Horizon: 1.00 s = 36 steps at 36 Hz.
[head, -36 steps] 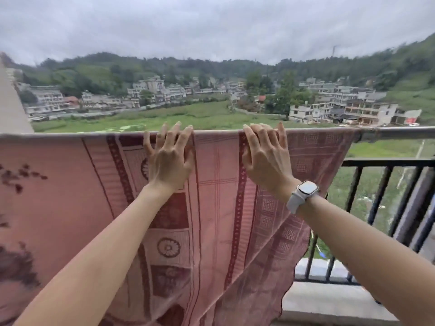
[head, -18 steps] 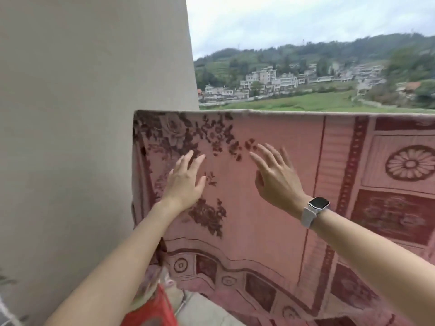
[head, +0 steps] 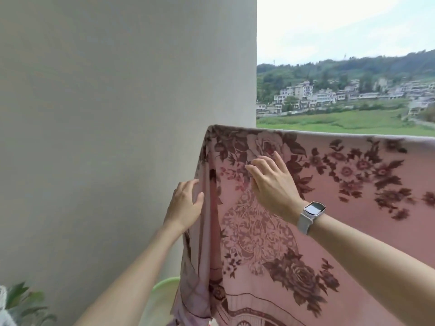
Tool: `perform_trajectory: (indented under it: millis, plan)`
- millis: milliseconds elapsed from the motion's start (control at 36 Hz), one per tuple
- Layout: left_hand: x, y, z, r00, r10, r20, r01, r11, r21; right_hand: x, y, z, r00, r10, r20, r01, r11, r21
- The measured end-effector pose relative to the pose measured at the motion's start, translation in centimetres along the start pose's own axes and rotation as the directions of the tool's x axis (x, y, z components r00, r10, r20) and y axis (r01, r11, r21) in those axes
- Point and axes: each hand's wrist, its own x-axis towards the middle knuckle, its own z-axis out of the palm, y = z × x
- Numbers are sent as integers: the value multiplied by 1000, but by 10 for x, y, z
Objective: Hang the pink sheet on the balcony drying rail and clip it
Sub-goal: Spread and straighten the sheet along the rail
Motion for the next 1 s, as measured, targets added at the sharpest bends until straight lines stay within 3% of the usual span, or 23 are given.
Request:
perform_trajectory:
  millis: [306,556,722,1000]
  plan:
    - [157,-63,49,997,-65,43,72,977,-199,130,16,88,995,21,-95,-36,986,-162]
    - [224,-97,94,990,-47,136,115,831,-545,186,17,96,978,202,55,-180,946,-269]
    - [252,-125,94,997,-79,19,73,769,-635,197,23,100,960,279,-5,-276,947,-167]
    - [321,-75,33,963,141,-228,-254,752,-608,206,48,83,894,424,-144,-446,871,-204]
